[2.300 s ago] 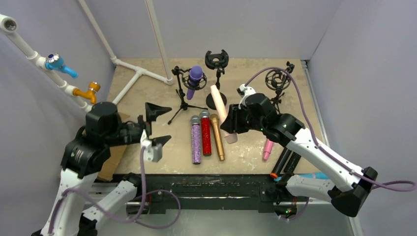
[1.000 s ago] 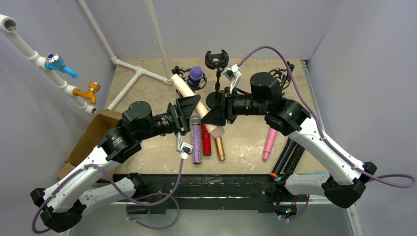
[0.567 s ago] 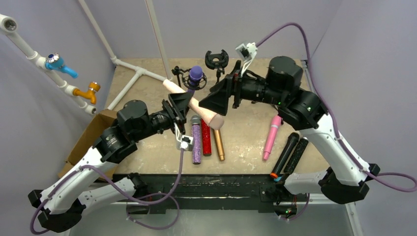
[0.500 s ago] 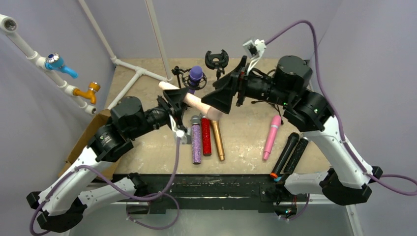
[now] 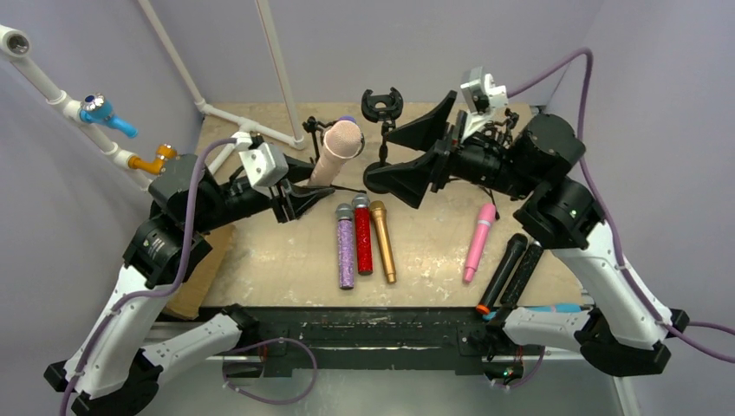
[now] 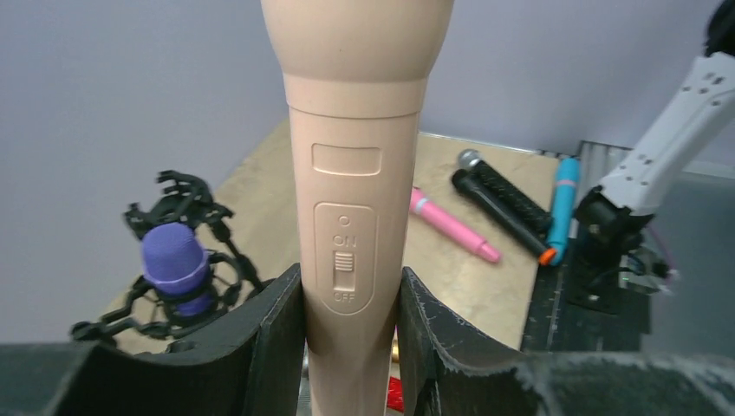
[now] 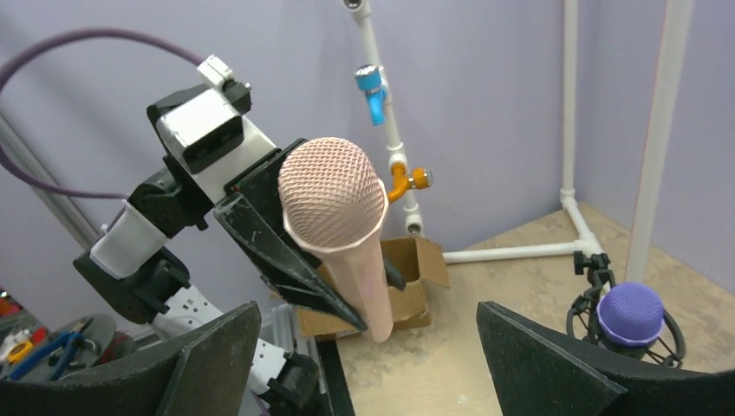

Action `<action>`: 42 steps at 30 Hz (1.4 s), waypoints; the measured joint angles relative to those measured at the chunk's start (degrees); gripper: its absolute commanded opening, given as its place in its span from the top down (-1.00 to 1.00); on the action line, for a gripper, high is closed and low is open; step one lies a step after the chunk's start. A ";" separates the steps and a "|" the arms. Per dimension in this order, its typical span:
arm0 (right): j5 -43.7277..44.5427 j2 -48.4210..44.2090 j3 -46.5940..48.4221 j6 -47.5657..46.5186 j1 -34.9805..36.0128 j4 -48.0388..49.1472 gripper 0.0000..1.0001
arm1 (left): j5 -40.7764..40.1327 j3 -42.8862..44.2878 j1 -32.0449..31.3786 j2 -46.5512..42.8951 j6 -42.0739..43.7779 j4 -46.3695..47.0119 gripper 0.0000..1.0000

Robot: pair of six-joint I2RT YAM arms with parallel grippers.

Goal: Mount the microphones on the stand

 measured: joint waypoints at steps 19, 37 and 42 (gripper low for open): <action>-8.28 9.77 -4.98 5.29 0.70 16.76 0.83 | 11.10 4.39 1.44 7.54 -13.16 0.35 0.25; 28.15 20.98 10.34 -16.68 -4.17 10.19 1.00 | 9.97 20.48 18.38 17.70 -14.62 -18.16 -1.00; 33.44 26.18 10.43 -18.51 -9.40 14.84 0.99 | 9.99 20.81 24.06 20.06 -10.29 -27.85 -1.00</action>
